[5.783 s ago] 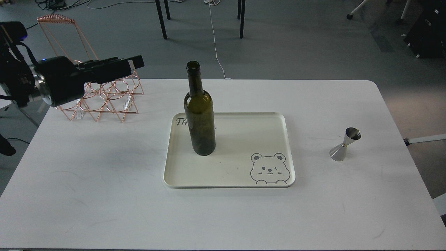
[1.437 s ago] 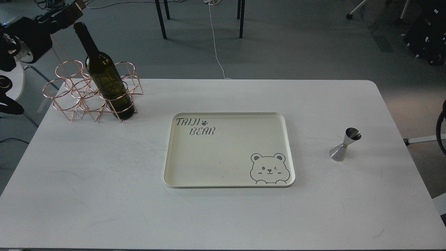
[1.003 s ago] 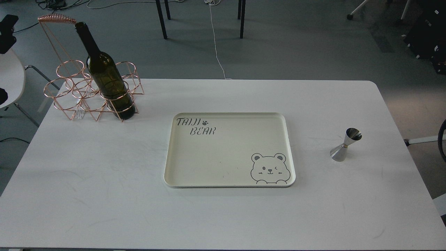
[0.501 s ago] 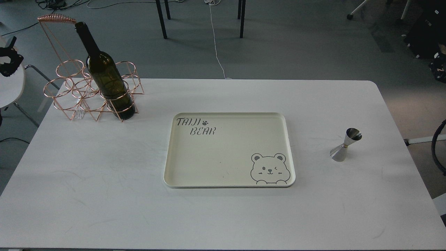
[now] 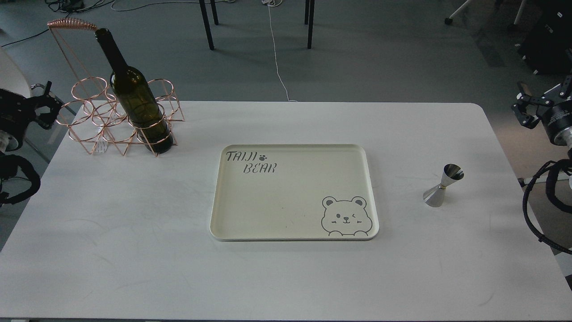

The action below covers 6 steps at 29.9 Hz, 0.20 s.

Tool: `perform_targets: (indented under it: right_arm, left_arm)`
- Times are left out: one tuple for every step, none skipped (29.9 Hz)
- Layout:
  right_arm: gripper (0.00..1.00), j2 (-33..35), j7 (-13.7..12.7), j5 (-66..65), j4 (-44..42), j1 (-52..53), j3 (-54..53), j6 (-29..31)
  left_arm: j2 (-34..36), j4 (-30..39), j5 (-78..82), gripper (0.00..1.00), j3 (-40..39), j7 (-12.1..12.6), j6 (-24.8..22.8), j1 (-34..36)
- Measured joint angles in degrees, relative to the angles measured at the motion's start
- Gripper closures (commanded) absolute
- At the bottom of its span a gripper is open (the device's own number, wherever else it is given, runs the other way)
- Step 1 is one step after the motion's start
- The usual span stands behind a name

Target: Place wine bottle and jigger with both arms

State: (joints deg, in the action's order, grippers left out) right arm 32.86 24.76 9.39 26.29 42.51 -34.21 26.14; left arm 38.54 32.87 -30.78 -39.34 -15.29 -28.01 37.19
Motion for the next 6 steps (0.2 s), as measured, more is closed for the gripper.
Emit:
perform_targets:
  right_arm:
    - [0.01, -0.06, 0.01, 0.03, -0.12, -0.16, -0.03, 0.02]
    - [0.01, -0.12, 0.02, 0.04, -0.18, -0.27, -0.04, 0.03]
    - [0.01, -0.24, 0.02, 0.05, -0.25, -0.34, -0.04, 0.03]
    - [0.01, -0.52, 0.03, 0.05, -0.29, -0.37, -0.04, -0.02]
    - [0.01, -0.89, 0.03, 0.05, -0.32, -0.4, -0.04, -0.09]
    - [0.01, -1.34, 0.03, 0.05, -0.35, -0.4, -0.03, -0.16]
  left_arm:
    - [0.1, 0.0, 0.01, 0.01, 0.05, -0.03, 0.0, -0.01]
    - [0.28, 0.0, 0.01, 0.01, 0.07, -0.06, 0.0, -0.03]
    - [0.47, 0.0, 0.01, 0.01, 0.07, -0.11, 0.0, -0.08]
    - [0.6, 0.0, 0.0, 0.01, 0.07, -0.12, 0.0, -0.15]
    - [0.66, 0.0, 0.0, 0.01, 0.07, -0.12, 0.0, -0.23]
    - [0.71, -0.01, 0.0, 0.01, 0.07, -0.12, 0.0, -0.32]
